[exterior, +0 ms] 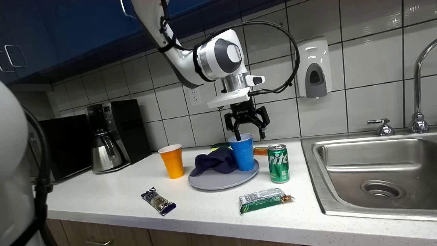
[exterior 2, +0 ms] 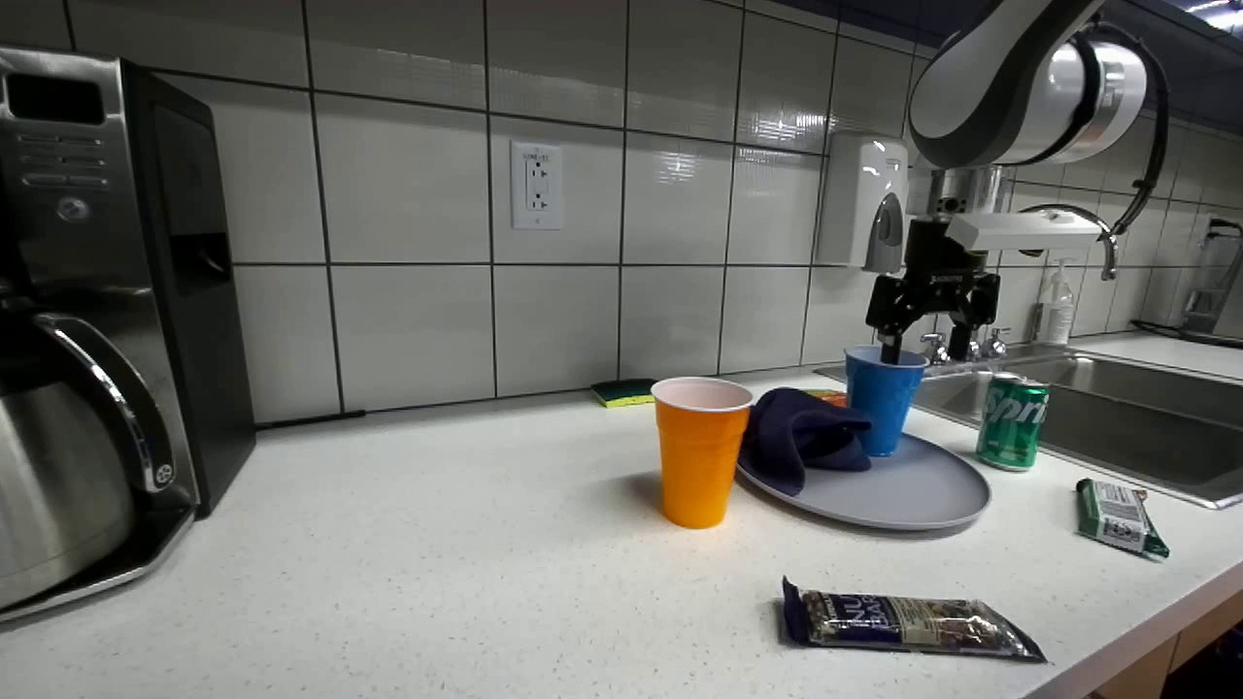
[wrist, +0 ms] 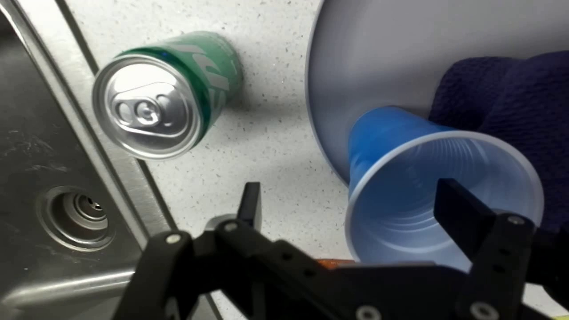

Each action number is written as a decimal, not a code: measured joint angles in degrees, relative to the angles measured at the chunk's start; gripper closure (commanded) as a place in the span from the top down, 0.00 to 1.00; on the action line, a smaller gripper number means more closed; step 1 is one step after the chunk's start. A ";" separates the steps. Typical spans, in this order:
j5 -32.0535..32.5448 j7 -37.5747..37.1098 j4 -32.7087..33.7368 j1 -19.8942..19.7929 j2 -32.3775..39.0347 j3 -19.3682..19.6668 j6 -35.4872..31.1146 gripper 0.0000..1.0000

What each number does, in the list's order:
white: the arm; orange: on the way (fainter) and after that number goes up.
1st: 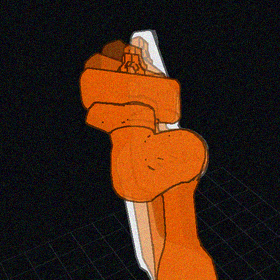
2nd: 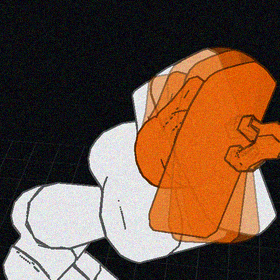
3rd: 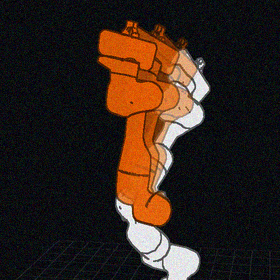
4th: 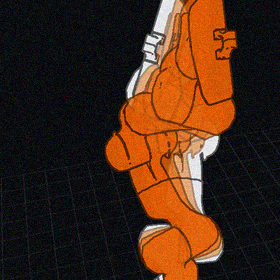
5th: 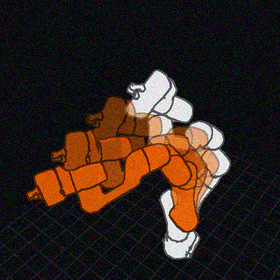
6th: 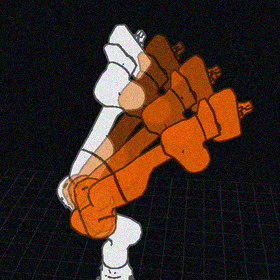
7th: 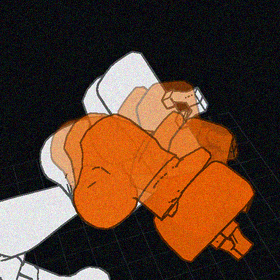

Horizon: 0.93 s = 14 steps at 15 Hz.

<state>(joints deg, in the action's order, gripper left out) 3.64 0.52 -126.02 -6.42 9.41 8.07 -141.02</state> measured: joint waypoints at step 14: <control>-0.15 0.04 0.42 0.00 2.19 -0.02 -0.23 0.75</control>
<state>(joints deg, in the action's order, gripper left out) 3.50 0.55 -125.60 -6.42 11.59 8.05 -141.25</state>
